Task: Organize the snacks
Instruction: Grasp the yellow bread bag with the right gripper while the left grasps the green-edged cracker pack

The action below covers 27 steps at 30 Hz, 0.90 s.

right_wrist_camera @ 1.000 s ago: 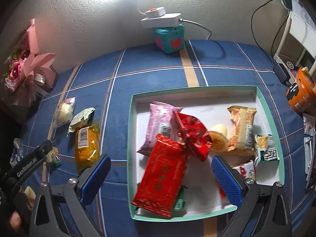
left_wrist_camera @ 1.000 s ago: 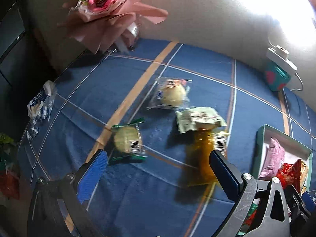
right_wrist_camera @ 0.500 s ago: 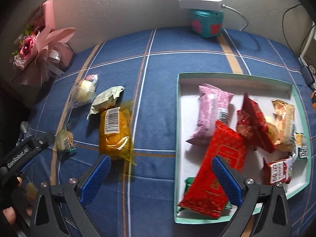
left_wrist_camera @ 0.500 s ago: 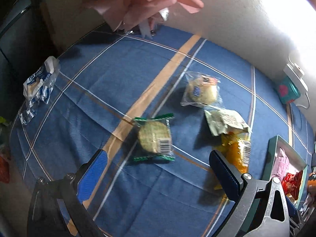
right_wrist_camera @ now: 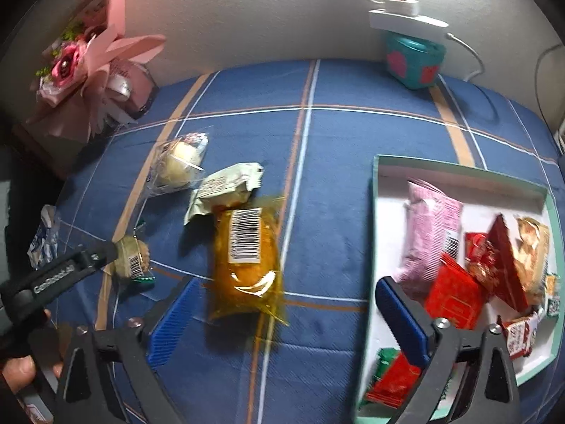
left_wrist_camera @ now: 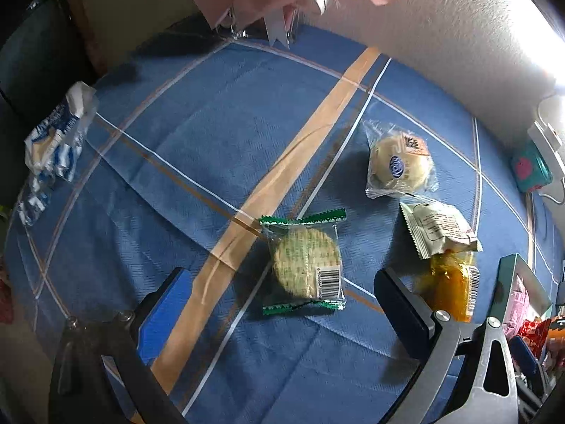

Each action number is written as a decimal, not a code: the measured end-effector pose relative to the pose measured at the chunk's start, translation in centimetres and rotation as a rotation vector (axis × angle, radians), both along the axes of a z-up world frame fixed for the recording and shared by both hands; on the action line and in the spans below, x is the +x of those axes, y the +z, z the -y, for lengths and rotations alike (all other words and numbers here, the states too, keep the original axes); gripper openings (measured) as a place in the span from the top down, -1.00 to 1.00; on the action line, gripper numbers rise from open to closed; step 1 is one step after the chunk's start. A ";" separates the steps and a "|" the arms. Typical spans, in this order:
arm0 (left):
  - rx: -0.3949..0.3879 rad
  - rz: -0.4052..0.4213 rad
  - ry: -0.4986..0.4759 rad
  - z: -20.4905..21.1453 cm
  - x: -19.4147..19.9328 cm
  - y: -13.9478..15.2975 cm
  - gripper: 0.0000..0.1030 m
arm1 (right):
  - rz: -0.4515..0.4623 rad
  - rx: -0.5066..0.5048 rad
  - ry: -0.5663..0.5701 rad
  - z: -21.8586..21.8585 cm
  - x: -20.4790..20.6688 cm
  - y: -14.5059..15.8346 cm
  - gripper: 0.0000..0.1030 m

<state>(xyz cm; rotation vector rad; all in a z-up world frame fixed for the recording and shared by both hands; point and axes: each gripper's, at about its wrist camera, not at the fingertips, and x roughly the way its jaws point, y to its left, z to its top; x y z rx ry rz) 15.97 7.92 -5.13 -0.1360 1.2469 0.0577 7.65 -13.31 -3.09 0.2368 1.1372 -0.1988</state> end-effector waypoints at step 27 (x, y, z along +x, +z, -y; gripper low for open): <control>-0.004 -0.045 -0.019 1.6 2.5 -4.1 -0.04 | -0.080 0.009 0.074 -2.8 3.5 -5.4 -0.06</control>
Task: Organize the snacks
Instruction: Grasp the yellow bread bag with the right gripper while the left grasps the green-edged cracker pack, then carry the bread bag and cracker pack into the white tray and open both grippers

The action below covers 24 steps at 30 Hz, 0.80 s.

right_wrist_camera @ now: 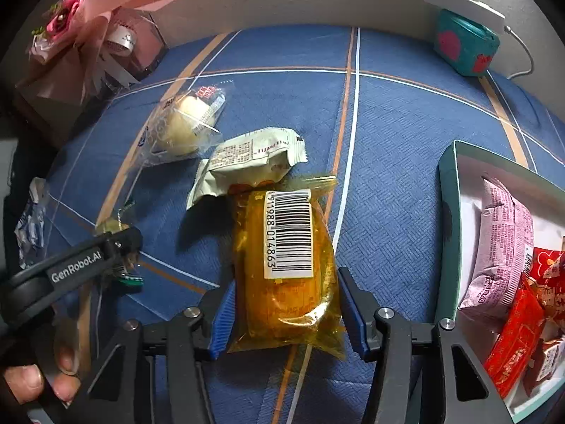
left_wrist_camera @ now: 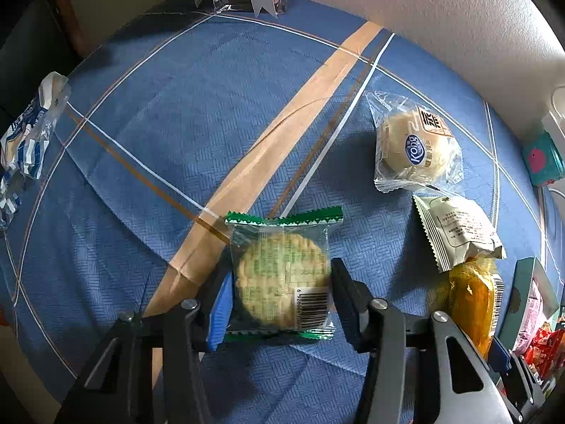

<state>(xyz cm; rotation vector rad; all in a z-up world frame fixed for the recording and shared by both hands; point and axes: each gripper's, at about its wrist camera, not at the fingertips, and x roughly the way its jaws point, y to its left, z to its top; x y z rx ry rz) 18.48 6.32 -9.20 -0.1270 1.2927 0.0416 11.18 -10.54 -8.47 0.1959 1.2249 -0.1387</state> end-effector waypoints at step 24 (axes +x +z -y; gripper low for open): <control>-0.061 0.105 -0.016 0.3 -3.6 5.6 0.00 | 0.040 0.038 -0.019 0.4 -1.4 3.1 0.19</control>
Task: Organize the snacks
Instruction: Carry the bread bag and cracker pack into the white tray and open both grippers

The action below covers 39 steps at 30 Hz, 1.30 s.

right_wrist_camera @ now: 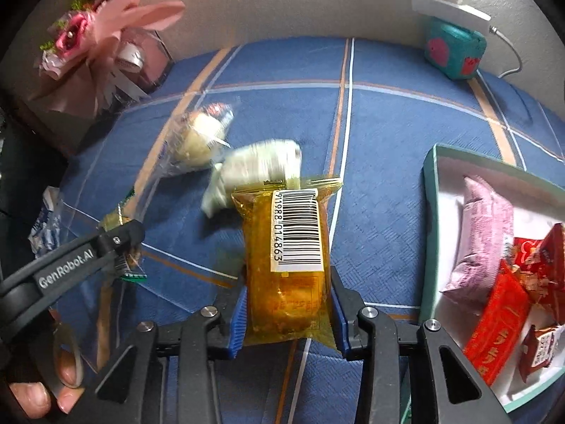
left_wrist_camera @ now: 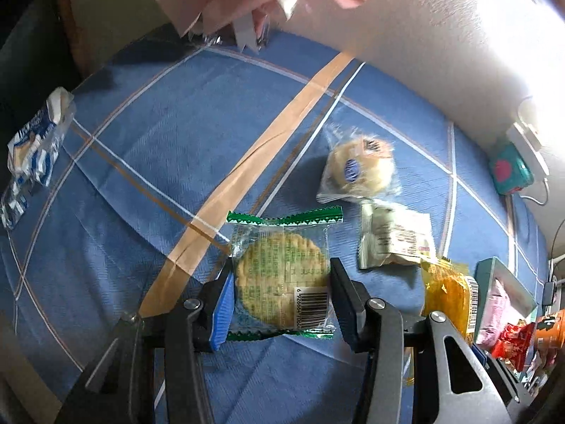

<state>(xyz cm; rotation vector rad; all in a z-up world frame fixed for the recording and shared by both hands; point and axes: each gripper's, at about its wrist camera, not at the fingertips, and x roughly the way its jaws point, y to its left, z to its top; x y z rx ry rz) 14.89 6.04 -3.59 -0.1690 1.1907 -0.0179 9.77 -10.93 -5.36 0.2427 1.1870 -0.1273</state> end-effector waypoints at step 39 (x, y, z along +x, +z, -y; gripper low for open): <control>-0.069 0.170 -0.321 12.5 -7.5 7.8 0.00 | 0.162 -0.030 -0.441 17.9 -11.4 9.7 0.19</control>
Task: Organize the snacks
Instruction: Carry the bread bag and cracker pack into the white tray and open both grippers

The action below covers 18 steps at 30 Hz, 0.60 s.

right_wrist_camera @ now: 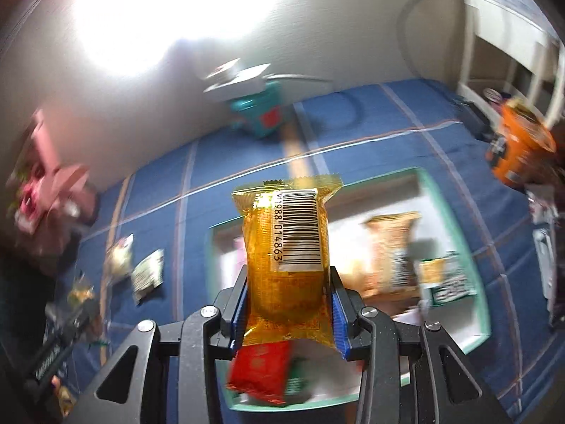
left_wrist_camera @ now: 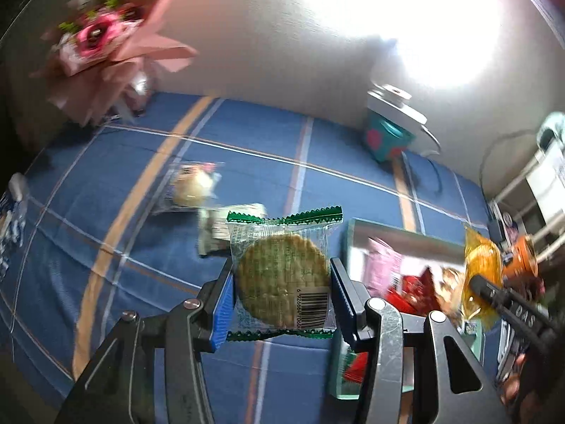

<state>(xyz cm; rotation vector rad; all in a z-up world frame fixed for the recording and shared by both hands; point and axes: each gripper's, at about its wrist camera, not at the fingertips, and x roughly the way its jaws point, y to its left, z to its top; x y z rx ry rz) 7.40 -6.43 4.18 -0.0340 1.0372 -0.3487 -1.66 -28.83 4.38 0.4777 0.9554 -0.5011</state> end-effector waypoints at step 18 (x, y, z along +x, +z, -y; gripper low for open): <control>0.097 0.034 -0.186 9.6 0.4 -4.4 0.00 | -0.022 0.058 -0.076 6.4 -1.4 -3.0 0.19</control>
